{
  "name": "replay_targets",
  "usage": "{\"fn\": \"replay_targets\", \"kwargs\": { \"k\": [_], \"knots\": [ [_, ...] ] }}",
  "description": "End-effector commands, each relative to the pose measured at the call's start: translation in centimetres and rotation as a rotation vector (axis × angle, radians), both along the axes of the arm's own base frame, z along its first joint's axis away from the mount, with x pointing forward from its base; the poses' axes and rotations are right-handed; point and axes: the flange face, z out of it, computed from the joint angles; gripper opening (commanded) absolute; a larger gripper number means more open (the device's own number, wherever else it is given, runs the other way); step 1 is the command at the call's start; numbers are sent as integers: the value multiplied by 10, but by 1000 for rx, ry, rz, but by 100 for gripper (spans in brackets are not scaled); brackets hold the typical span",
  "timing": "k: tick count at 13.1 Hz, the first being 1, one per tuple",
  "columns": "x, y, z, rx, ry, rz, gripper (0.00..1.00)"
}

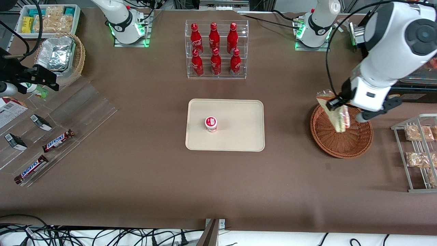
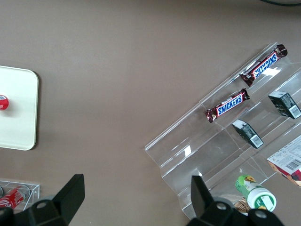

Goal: Place sandwich from basket to tray
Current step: 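Carry the sandwich with the left gripper over the cream tray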

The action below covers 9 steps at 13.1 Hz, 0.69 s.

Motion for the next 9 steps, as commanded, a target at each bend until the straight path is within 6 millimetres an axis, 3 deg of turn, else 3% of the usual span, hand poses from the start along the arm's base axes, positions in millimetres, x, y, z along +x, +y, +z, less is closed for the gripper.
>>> {"fn": "replay_targets", "kwargs": {
  "k": [1, 4, 7, 9],
  "knots": [
    [-6, -48, -6, -34, 22, -185, 12],
    [-20, -113, -24, -63, 4, -324, 12],
    [-31, -150, -41, -93, 19, -376, 12],
    [-32, -170, -63, -118, 31, -401, 12]
  ]
}}
